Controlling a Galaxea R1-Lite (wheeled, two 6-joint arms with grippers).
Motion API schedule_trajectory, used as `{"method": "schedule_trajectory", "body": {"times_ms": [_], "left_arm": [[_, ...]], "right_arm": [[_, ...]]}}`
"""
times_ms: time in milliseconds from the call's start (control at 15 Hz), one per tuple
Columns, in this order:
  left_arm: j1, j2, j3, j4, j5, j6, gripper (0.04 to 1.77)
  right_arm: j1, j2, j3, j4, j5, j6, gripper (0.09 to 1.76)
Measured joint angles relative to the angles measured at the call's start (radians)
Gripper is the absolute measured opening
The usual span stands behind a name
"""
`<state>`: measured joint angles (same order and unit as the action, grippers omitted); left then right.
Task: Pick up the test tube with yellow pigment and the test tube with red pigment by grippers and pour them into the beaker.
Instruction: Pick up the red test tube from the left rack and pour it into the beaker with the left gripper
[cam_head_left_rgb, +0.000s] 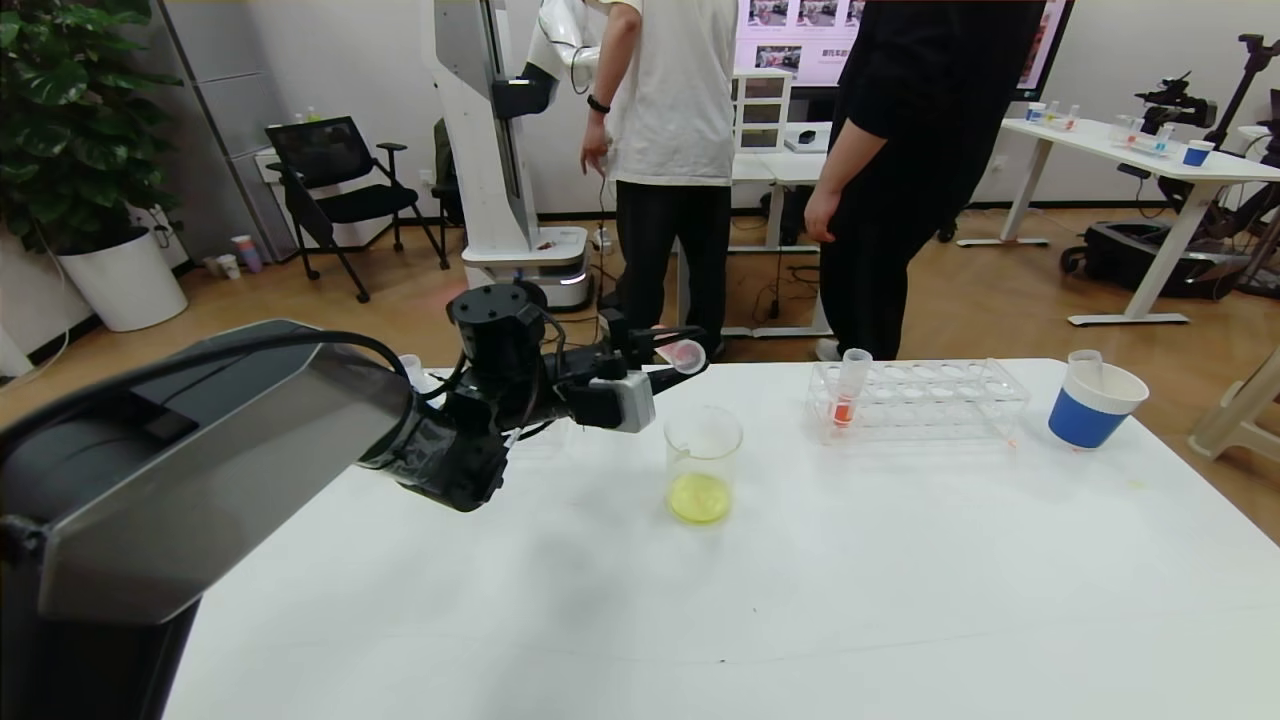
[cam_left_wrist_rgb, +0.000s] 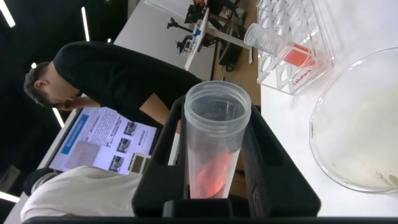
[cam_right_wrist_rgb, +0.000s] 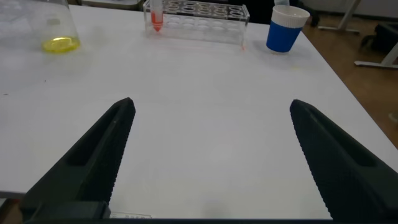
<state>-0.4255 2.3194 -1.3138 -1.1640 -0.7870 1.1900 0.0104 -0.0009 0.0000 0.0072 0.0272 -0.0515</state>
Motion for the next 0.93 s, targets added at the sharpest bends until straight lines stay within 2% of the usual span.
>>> {"method": "schedule_trajectory", "body": {"times_ms": [933], "left_arm": [[-0.014, 0.022, 0.005, -0.027, 0.012, 0.273, 0.52]], "right_arm": [[0.000, 0.000, 0.000, 0.000, 0.000, 0.000, 1.74]]}}
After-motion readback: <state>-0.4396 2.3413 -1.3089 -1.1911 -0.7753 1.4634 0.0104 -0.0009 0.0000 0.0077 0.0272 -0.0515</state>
